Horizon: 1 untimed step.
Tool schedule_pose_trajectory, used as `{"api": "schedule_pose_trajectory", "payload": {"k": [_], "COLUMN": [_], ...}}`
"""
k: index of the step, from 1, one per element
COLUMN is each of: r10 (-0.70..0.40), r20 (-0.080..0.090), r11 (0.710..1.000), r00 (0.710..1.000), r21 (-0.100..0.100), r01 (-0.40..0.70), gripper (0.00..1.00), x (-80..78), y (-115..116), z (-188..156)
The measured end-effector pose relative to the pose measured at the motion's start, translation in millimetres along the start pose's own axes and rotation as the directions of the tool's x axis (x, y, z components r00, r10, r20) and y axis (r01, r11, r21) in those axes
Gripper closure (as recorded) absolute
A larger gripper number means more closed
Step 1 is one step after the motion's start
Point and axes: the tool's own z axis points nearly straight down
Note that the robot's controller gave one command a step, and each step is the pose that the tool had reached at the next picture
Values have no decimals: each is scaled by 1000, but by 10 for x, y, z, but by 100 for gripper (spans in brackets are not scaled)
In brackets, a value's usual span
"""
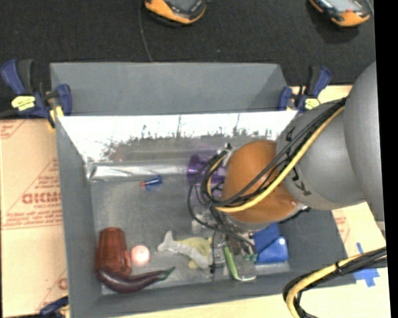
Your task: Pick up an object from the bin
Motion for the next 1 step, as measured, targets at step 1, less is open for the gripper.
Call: {"api": "schedule_pose_trajectory", "payload": {"k": [1], "r10": [-9], "r20": [0], "r11": [1000], "r00": [1000], "r21": [1], "r01": [9], "gripper": [100], "x": [22], "y": [-7], "z": [405]}}
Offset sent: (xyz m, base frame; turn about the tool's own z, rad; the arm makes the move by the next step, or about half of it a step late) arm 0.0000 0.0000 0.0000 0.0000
